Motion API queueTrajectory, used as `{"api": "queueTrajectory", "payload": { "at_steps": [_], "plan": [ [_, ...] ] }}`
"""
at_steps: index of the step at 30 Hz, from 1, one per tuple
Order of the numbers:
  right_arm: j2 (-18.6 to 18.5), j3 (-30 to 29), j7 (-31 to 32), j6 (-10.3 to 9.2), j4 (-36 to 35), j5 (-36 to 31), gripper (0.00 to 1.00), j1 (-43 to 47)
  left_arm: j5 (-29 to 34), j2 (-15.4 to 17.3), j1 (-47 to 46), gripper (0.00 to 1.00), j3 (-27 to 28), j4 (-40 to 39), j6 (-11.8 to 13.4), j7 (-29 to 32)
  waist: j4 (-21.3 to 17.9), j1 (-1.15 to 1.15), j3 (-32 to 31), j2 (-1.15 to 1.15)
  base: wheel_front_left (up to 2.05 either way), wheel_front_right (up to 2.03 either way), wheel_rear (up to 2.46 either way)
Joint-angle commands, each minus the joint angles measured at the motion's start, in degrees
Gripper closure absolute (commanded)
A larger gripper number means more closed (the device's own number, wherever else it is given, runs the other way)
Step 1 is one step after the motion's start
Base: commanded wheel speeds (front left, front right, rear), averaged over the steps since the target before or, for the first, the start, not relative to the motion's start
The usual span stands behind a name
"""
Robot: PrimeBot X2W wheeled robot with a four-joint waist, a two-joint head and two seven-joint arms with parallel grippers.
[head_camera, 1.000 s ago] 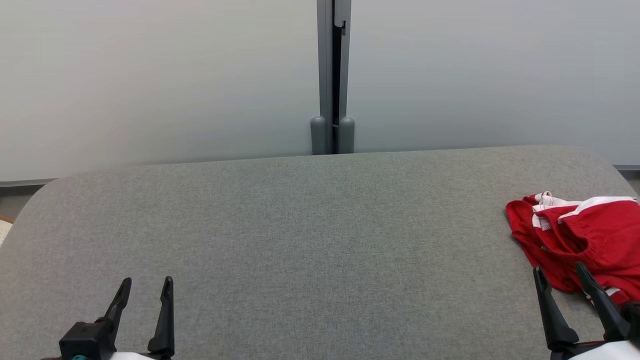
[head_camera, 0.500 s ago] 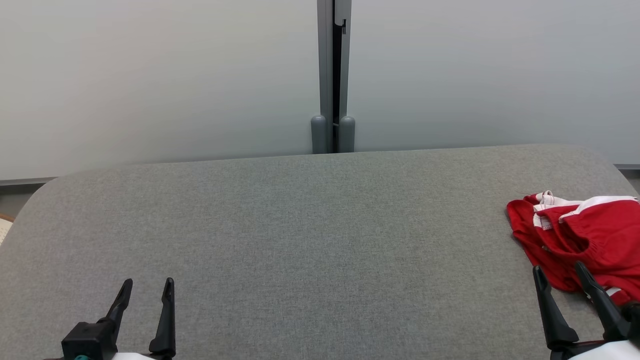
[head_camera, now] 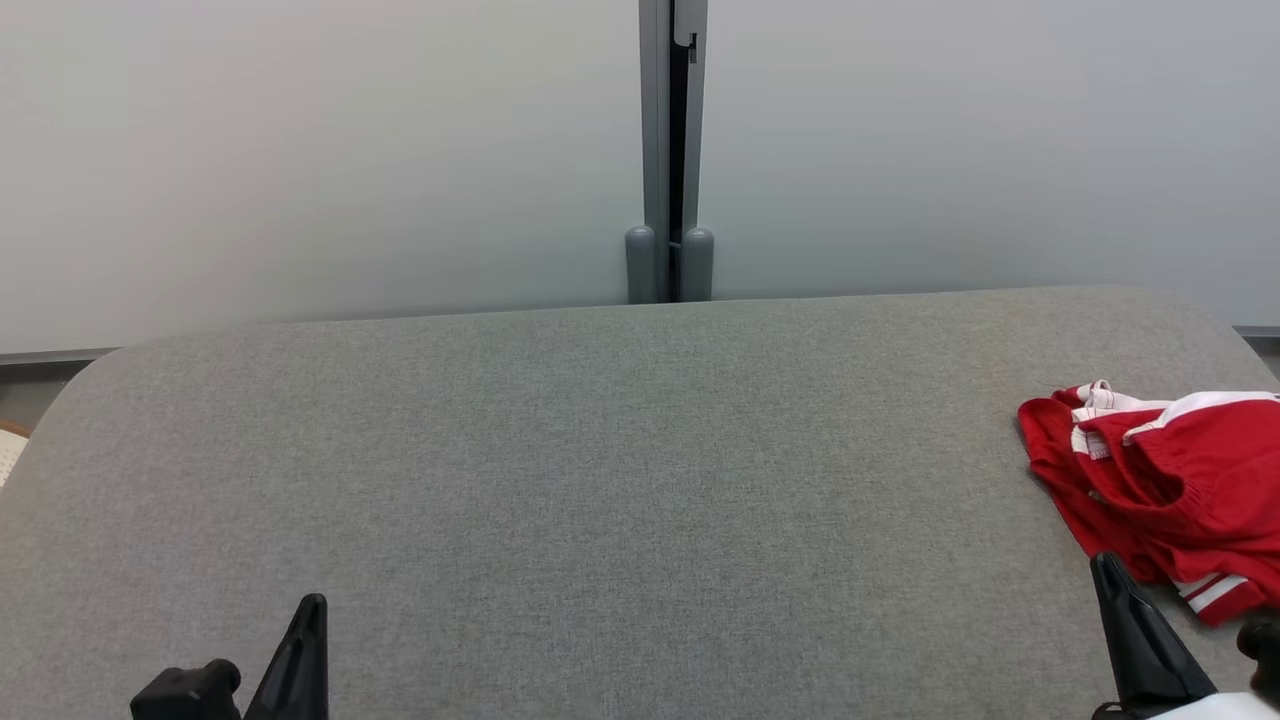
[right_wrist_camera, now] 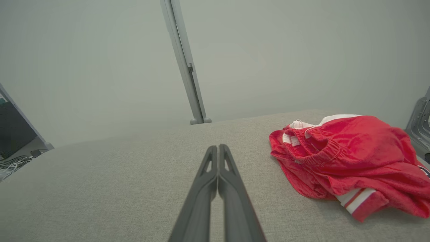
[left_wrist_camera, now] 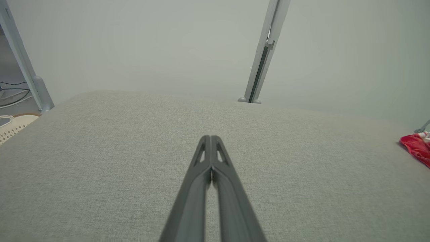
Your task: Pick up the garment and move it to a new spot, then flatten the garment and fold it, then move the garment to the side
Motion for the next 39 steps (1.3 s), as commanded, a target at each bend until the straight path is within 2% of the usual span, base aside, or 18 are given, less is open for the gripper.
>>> {"api": "queueTrajectory", "payload": {
  "at_steps": [1,23,39],
  "plan": [
    [-0.3,-0.4,0.0,-0.02,-0.3,2.6,1.0,-1.6,-2.3,0.3,-1.5,1.0,1.1,-0.6,-0.6,0.4,0.0,0.0,0.1,0.0,0.0,0.0,0.0],
    [1.1,-1.7,0.4,-0.03,5.8,23.8,1.0,-6.9,-21.2,-3.1,-6.1,1.0,6.1,3.3,-5.4,4.1,-0.2,0.0,1.0,0.0,0.0,0.0,0.0],
    [2.0,-2.6,0.8,-0.04,9.2,35.6,1.0,-9.8,-31.7,-5.0,-8.4,1.0,9.0,4.9,-8.1,6.2,-0.3,0.0,1.6,0.0,0.0,0.0,0.0]
  ]
}}
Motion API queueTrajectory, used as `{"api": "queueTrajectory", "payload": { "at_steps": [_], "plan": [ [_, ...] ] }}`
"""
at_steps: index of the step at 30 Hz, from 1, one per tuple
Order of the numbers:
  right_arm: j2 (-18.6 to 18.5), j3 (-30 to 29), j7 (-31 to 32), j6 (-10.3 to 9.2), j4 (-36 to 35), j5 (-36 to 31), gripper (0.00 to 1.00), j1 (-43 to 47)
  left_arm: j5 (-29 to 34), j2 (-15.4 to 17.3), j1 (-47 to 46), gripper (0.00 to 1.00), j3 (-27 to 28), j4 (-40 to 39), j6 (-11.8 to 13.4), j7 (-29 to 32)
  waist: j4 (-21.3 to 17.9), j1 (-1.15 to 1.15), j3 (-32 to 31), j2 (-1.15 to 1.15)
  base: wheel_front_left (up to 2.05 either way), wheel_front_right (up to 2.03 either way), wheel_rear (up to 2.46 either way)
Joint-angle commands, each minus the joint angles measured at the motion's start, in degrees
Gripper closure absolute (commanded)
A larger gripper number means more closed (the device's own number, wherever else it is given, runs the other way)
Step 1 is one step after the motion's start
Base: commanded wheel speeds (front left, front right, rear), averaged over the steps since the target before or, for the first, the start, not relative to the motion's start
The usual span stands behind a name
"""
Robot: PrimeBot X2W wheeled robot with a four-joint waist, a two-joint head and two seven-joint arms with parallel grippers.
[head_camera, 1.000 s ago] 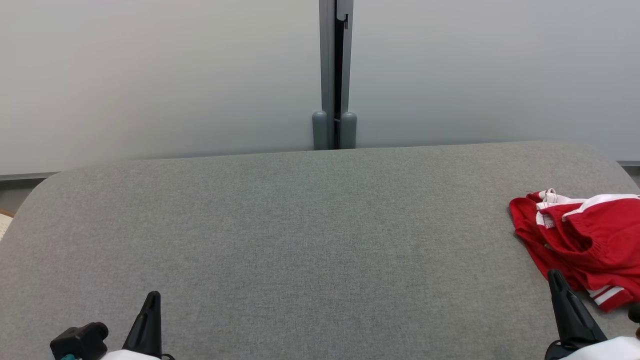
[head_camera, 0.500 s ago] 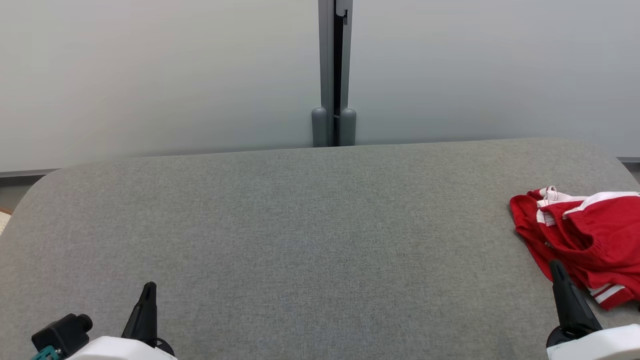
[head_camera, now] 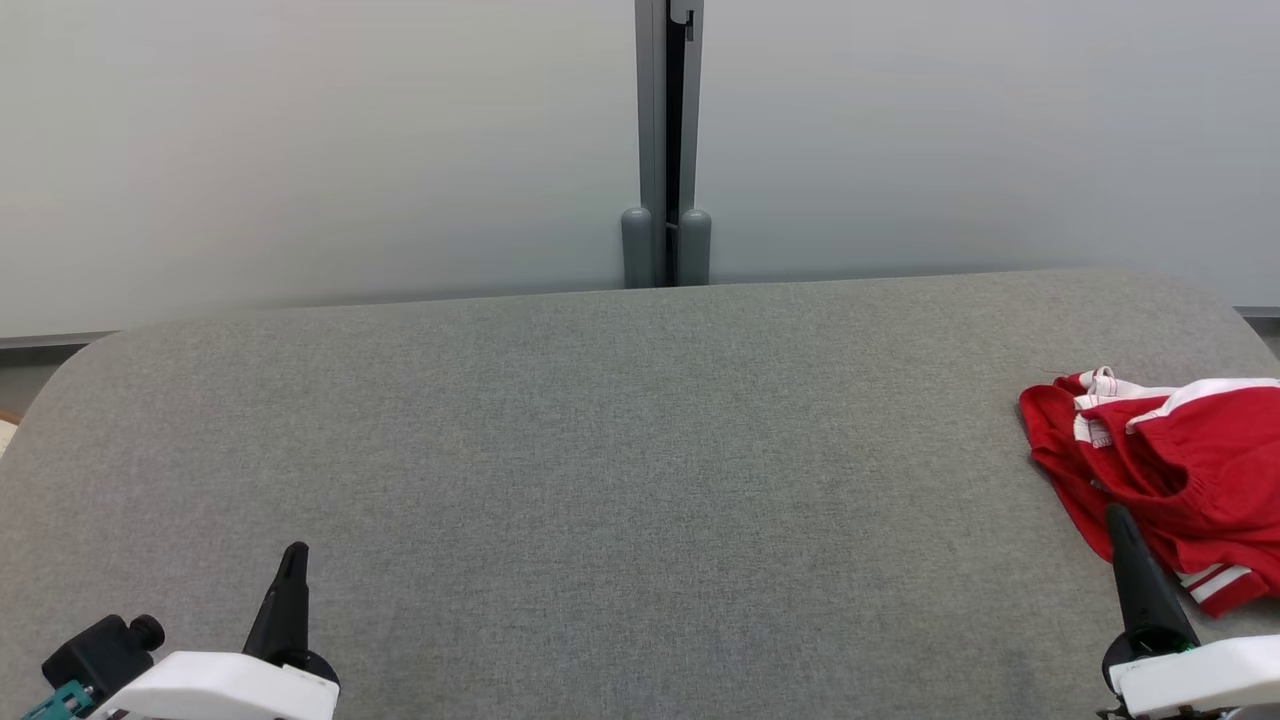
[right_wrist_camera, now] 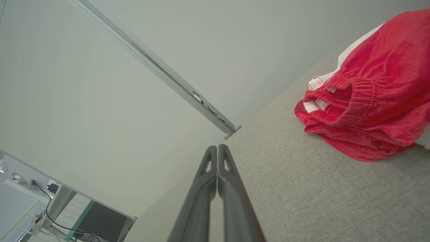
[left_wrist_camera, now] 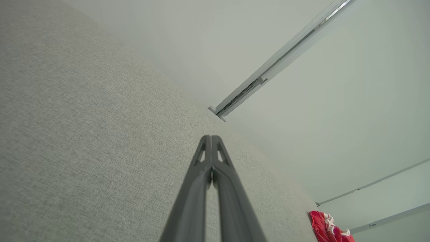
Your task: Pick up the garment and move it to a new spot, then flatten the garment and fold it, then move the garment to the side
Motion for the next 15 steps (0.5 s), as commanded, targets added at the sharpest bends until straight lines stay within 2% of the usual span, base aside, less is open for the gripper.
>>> {"api": "queueTrajectory", "payload": {
  "at_steps": [1,15],
  "plan": [
    [-0.2,-0.3,0.2,-0.02,0.0,2.0,1.0,-1.7,-1.8,0.1,-2.0,1.0,0.9,-0.3,-0.7,0.3,0.0,0.0,0.1,0.0,0.0,0.0,0.0],
    [0.5,-1.0,0.4,-0.01,2.3,10.1,1.0,-3.7,-9.0,-1.3,-3.6,1.0,2.9,0.9,-2.5,1.8,-0.1,0.0,0.6,0.0,0.0,0.0,0.0]
  ]
}}
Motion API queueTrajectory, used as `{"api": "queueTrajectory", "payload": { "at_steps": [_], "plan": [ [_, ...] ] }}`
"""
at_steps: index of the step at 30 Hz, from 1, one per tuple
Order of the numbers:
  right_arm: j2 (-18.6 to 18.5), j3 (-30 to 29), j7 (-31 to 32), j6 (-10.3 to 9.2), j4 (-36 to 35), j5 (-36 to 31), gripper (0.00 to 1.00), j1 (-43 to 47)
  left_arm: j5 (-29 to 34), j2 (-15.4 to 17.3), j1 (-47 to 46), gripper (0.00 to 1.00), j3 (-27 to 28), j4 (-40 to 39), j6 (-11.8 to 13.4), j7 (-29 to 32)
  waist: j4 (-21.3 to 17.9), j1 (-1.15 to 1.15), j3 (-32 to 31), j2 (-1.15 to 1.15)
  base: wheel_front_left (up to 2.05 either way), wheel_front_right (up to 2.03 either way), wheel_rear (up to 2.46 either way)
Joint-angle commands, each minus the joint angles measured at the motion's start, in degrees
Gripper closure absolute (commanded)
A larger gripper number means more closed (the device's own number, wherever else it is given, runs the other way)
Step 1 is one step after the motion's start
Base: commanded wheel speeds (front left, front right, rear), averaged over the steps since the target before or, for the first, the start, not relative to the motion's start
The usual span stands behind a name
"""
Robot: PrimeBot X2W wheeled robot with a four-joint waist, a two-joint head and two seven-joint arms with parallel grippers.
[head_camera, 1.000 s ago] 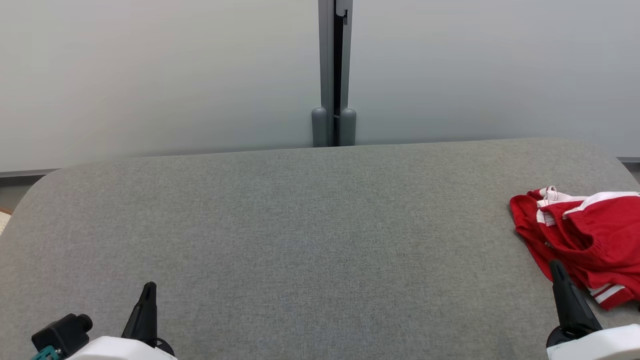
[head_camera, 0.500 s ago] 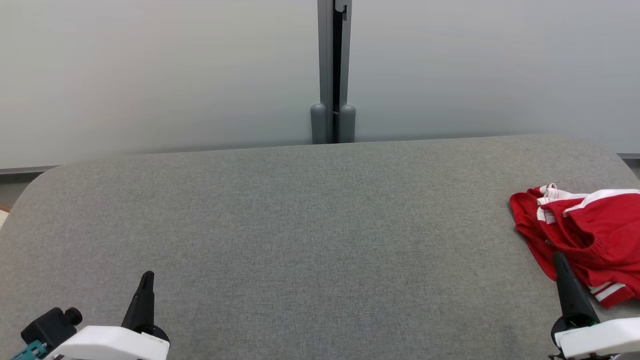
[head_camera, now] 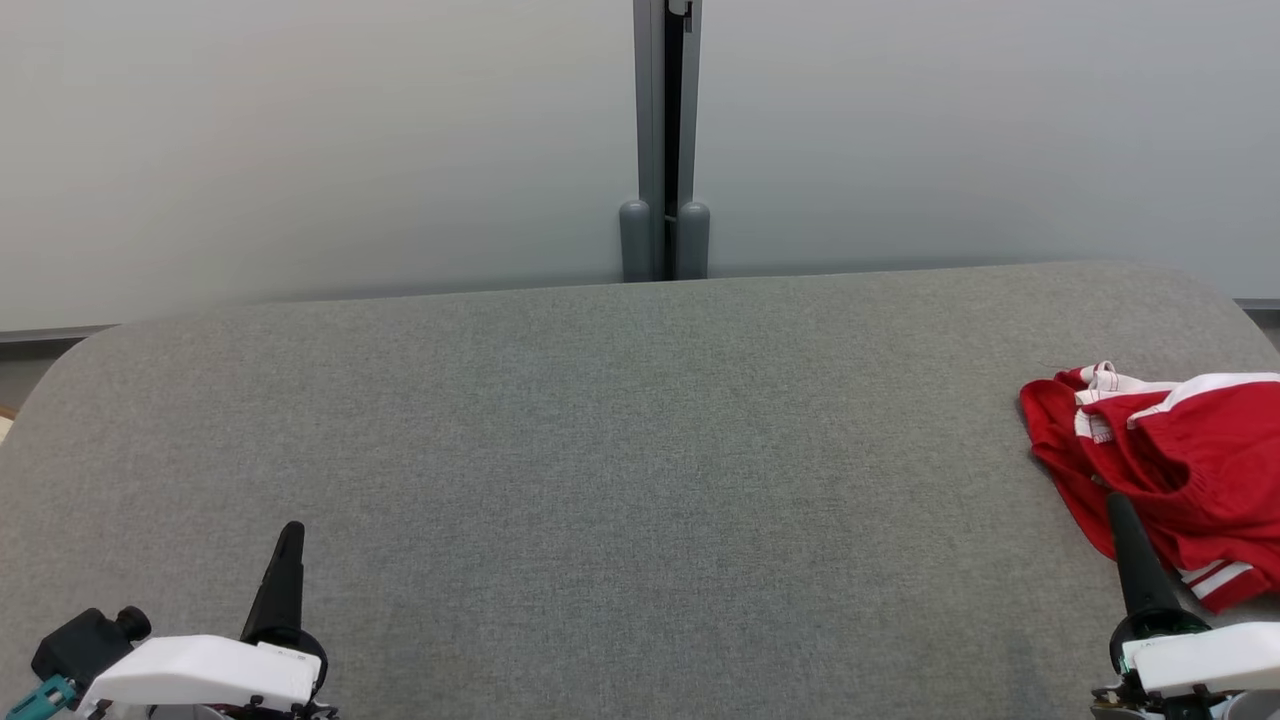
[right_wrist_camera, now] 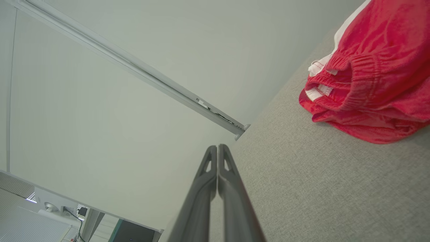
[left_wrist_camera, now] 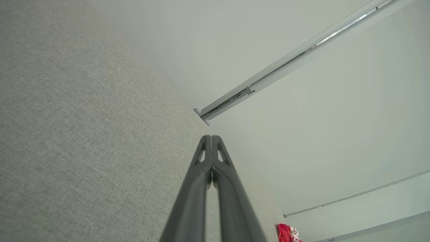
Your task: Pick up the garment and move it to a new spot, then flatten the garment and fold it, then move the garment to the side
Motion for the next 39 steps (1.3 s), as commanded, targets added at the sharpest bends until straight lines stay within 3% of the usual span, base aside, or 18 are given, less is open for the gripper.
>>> {"api": "queueTrajectory", "payload": {
  "at_steps": [1,39],
  "plan": [
    [-0.2,-0.4,0.2,0.03,-0.1,1.3,1.0,-1.5,-1.2,0.2,-1.6,1.0,0.7,-0.3,-0.4,0.1,0.0,0.0,0.0,0.0,0.0,0.0,0.0],
    [1.4,-1.9,0.9,0.01,5.3,19.6,1.0,-5.9,-17.4,-3.1,-5.3,1.0,5.5,2.6,-4.6,3.7,-0.3,0.0,1.5,0.0,0.0,0.0,0.0]
  ]
}}
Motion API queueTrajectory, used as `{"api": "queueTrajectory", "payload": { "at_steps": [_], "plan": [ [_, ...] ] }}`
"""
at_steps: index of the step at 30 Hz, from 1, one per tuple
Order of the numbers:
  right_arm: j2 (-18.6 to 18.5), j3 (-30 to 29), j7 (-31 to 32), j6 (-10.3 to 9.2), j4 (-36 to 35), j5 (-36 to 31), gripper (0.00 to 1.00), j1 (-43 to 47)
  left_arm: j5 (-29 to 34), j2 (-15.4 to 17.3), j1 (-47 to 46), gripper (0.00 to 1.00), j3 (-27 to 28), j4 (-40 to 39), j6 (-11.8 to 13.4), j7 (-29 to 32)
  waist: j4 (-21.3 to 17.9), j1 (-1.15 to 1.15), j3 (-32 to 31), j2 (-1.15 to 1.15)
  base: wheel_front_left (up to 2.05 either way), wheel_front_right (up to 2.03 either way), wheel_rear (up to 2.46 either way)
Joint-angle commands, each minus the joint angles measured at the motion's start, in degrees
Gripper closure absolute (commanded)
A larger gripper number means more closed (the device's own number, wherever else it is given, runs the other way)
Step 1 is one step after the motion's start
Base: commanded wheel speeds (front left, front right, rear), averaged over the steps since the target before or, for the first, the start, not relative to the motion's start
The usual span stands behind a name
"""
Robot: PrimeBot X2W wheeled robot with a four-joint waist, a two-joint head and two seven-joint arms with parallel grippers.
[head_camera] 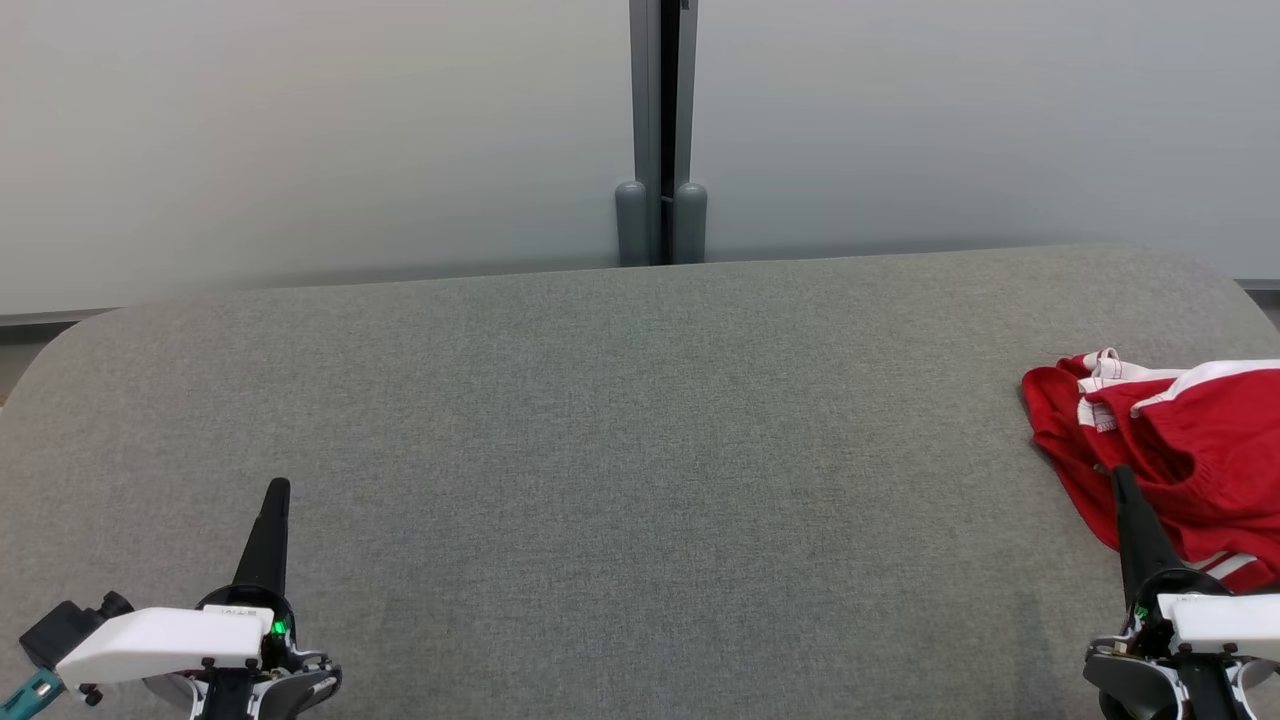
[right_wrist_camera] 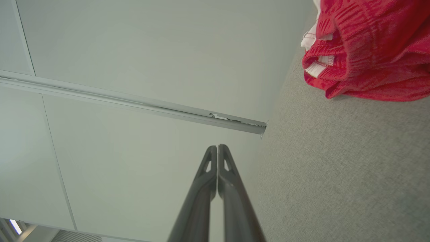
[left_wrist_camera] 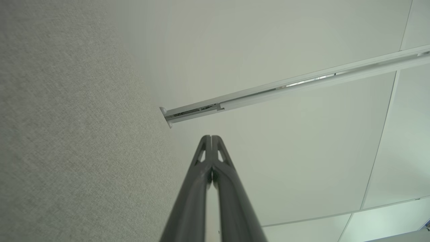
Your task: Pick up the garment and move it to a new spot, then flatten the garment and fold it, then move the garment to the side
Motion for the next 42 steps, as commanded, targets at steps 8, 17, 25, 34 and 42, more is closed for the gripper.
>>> {"api": "queueTrajectory", "payload": {
  "at_steps": [8,17,25,34,42],
  "plan": [
    [0.3,-0.6,0.4,0.01,1.2,4.5,1.0,-1.8,-3.9,-0.5,-2.1,1.0,1.5,0.4,-1.2,0.8,-0.1,0.0,0.4,0.0,0.0,0.0,0.0],
    [0.6,-0.9,0.6,0.01,2.2,7.9,1.0,-2.7,-6.9,-1.2,-2.7,1.0,2.4,1.0,-2.0,1.6,-0.1,0.0,0.7,0.0,0.0,0.0,0.0],
    [0.9,-1.1,0.7,0.0,3.2,11.1,1.0,-3.3,-9.7,-1.7,-3.4,1.0,3.2,1.6,-2.8,2.2,-0.2,0.0,1.1,0.0,0.0,0.0,0.0],
    [0.9,-1.2,0.8,0.0,3.3,11.3,1.0,-3.5,-10.0,-1.9,-3.3,1.0,3.3,1.6,-2.8,2.3,-0.2,0.0,1.2,0.0,0.0,0.0,0.0],
    [0.9,-1.2,0.8,0.0,3.3,11.3,1.0,-3.5,-9.9,-1.9,-3.3,1.0,3.4,1.6,-2.8,2.4,-0.2,0.0,1.2,0.0,0.0,0.0,0.0]
  ]
}}
